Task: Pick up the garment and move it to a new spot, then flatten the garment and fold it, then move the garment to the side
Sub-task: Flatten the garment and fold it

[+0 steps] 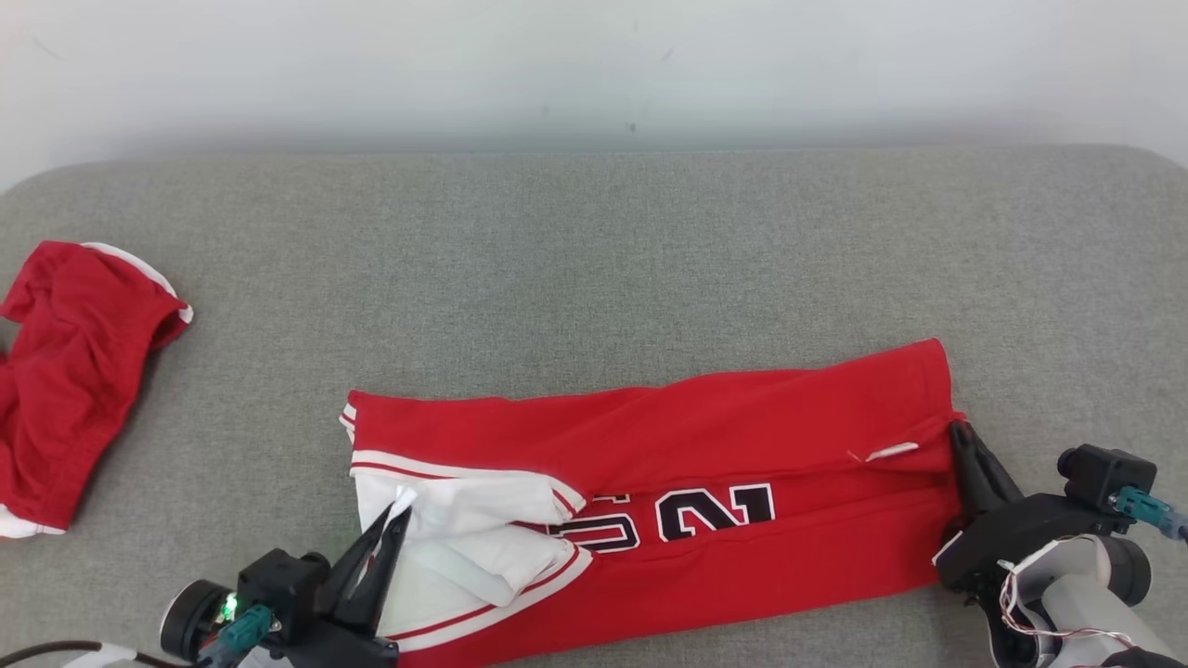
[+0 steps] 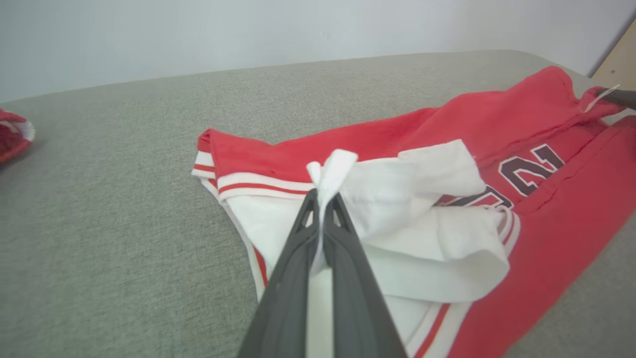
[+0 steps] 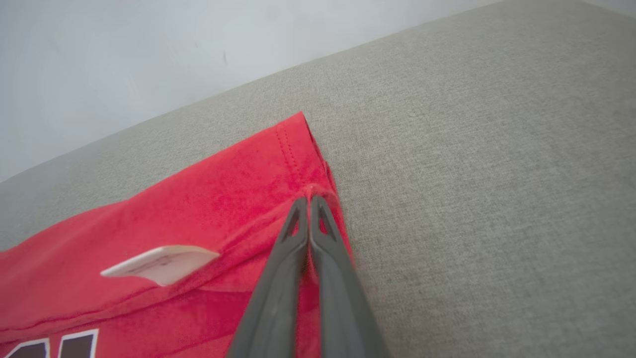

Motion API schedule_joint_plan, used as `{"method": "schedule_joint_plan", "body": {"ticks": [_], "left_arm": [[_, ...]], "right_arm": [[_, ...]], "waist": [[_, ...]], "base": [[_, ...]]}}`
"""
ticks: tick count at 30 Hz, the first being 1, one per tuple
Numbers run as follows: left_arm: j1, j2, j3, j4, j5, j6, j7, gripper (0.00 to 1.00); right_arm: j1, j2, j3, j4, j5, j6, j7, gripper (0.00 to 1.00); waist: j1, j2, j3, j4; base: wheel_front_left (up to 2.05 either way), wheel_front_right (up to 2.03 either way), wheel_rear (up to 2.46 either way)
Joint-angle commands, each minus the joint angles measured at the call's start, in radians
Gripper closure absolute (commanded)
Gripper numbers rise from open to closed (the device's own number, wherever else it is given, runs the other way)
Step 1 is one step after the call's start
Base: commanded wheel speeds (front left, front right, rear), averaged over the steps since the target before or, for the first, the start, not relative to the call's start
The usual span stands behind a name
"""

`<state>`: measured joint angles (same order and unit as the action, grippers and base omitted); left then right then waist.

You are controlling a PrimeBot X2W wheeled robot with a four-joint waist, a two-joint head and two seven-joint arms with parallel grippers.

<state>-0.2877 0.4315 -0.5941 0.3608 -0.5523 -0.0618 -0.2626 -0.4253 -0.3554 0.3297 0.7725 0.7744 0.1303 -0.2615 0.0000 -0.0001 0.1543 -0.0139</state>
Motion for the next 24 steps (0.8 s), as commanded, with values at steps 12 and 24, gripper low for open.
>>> {"method": "schedule_joint_plan", "body": {"ticks": [12, 24], "left_arm": [[0.120, -0.090, 0.239, -0.096, 0.148, 0.008, -0.003, 0.00], [0.286, -0.216, 0.475, -0.248, 0.309, 0.036, -0.003, 0.00]], "right_arm": [[0.056, -0.019, -0.012, -0.081, 0.006, 0.001, -0.004, 0.00], [-0.025, 0.015, -0.058, 0.107, -0.094, 0.001, 0.014, 0.00]], "waist": [[0.0000, 0.0001, -0.031, 0.013], [0.0000, 0.0001, -0.068, 0.038]], "base": [[0.00, 0.00, 0.00], [0.00, 0.00, 0.00]]}}
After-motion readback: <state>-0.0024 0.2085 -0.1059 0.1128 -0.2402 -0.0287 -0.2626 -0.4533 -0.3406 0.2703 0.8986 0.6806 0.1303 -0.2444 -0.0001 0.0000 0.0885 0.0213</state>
